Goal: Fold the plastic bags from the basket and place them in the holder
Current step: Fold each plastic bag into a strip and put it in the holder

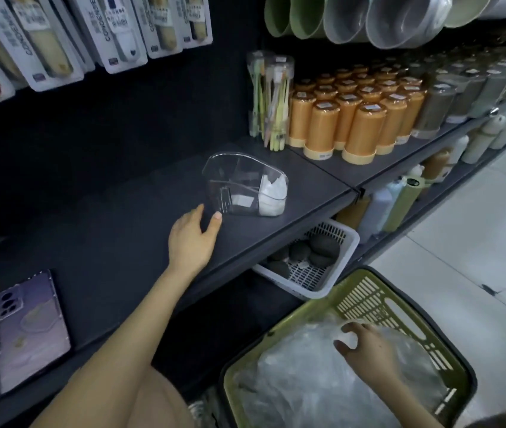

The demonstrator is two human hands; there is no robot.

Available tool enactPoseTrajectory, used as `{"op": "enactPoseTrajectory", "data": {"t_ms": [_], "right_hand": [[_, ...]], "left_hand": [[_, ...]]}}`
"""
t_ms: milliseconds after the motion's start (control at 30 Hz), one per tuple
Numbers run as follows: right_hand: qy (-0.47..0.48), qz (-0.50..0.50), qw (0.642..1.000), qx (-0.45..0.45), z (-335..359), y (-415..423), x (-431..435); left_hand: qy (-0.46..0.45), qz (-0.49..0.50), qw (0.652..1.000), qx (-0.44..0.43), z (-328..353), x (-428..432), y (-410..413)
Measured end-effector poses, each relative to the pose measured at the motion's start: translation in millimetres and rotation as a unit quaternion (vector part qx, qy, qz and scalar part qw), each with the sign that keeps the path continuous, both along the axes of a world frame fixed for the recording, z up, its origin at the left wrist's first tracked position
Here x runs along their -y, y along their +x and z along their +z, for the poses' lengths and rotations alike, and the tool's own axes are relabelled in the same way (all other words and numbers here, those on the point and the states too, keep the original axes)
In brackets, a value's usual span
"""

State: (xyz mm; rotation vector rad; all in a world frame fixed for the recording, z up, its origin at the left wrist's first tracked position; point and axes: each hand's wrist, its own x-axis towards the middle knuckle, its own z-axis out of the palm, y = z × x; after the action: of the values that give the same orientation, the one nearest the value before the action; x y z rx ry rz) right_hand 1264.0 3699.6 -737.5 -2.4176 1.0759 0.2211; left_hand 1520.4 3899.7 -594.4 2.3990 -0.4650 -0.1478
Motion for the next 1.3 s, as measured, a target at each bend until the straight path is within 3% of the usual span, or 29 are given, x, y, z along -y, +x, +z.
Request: {"op": "enactPoseTrajectory", "data": {"t_ms": [67, 200, 367, 500, 633, 700, 800, 867, 1000, 1100, 1200, 1300], "right_hand": [[0.008, -0.002, 0.999, -0.048, -21, -12, -3], [0.010, 0.025, 0.990, -0.137, -47, -24, -12], [-0.054, 0.058, 0.971, -0.226, -70, -30, -26], [-0.137, 0.027, 0.975, -0.175, -48, -21, -27], [-0.007, -0.030, 0.999, 0.036, 23, 4, -17], [0.123, -0.051, 0.979, 0.157, 69, 12, -14], [0.274, -0.043, 0.924, 0.265, 138, 16, -15], [0.313, -0.016, 0.902, 0.297, 173, 20, -18], [0.372, 0.015, 0.860, 0.349, 217, 33, -28], [0.364, 0.028, 0.854, 0.372, 231, 48, -36], [0.322, 0.031, 0.864, 0.387, 235, 62, -47], [0.268, 0.045, 0.879, 0.391, 239, 72, -60]], "left_hand": [[0.111, -0.041, 0.990, 0.075, -13, -5, -27], [0.255, -0.061, 0.955, 0.139, -24, -9, -52], [0.298, -0.041, 0.935, 0.188, -32, -3, -56], [0.295, -0.038, 0.935, 0.193, -34, -2, -55], [0.292, -0.045, 0.938, 0.184, -32, -2, -55], [0.249, -0.046, 0.953, 0.169, -29, -4, -54], [0.032, -0.072, 0.989, 0.124, -19, -14, -59], [-0.111, -0.099, 0.985, 0.087, -3, -17, -76], [-0.200, -0.177, 0.963, -0.015, 27, -16, -114], [-0.284, -0.180, 0.935, -0.112, 48, -15, -126], [-0.280, -0.166, 0.936, -0.134, 60, -14, -130], [-0.147, -0.111, 0.982, -0.029, 78, -20, -137]]}}
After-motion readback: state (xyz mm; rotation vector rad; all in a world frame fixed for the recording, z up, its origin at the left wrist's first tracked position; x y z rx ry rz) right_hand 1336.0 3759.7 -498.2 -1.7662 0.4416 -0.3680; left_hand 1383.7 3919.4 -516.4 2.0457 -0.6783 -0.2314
